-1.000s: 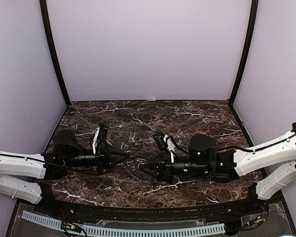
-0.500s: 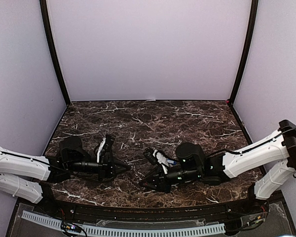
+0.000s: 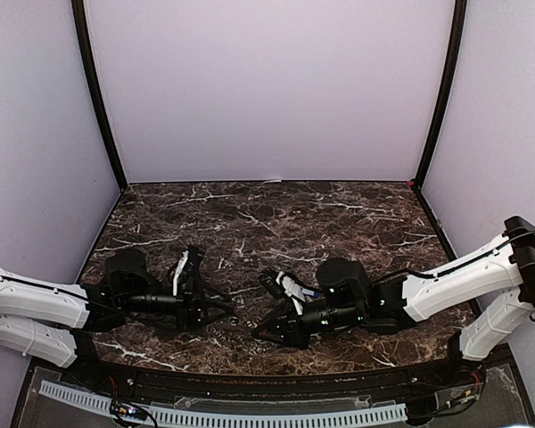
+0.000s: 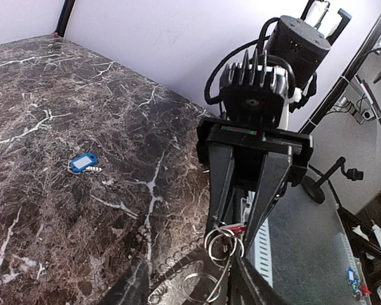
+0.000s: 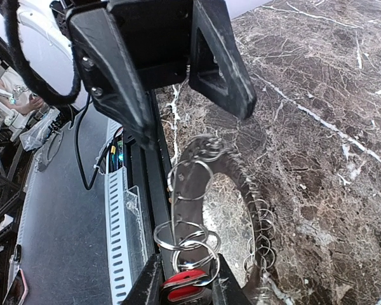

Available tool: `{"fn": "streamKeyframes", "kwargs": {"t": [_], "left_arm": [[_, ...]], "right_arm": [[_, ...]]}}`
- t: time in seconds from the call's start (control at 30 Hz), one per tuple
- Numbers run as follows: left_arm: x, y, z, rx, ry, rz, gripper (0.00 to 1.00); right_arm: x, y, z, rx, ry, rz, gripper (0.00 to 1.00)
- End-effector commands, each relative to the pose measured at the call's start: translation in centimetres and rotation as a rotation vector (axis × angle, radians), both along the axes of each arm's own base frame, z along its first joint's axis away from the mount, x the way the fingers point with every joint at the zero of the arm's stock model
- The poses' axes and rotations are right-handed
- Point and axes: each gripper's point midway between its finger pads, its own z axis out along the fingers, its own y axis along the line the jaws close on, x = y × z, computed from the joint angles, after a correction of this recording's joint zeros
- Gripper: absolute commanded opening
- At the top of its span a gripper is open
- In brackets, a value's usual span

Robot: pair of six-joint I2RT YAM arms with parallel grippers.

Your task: Remove the keys from the keyring

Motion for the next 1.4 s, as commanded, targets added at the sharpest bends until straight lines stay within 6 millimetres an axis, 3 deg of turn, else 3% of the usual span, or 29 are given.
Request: {"fn": "streamKeyframes", "kwargs": {"t": [0.0,0.17,0.4,0.67,0.9,1.17,1.37], "left_arm": [[0.1,-0.2,2.8,-0.051,-0.077,-0.005,0.50],[-1.0,-1.6,2.6,0.019,-0.105,-0.066,0.50],[-2.6,-3.7,0.9,0.137,-0.114,-0.121,0.32],[-1.4,-3.4,0.0,0.190,-0.140,-0.050,0.32],[-2.4,-3.9,0.1,0.185,-0.121,-0.111,0.35],[-2.5,-3.3,1.2,0.146,-0.162,-0.099,0.48],[-3.1,-3.1,1.6,0.157,-0.213,-0.118,0.48]], "right_arm": [[0.0,0.8,2.1,0.060,-0.029,0.015,0.14],[0.3,0.7,2.7,0.071,-0.039,0.001,0.14],[0.4,0.7,3.2,0.085,-0.045,-0.008,0.14],[0.4,0.6,3.3,0.087,-0.047,-0.012,0.14],[0.5,0.5,3.2,0.088,-0.047,-0.017,0.14],[0.4,0.2,3.6,0.091,-0.044,-0.017,0.14],[0.5,0.0,4.4,0.107,-0.044,-0.029,0.14]]}}
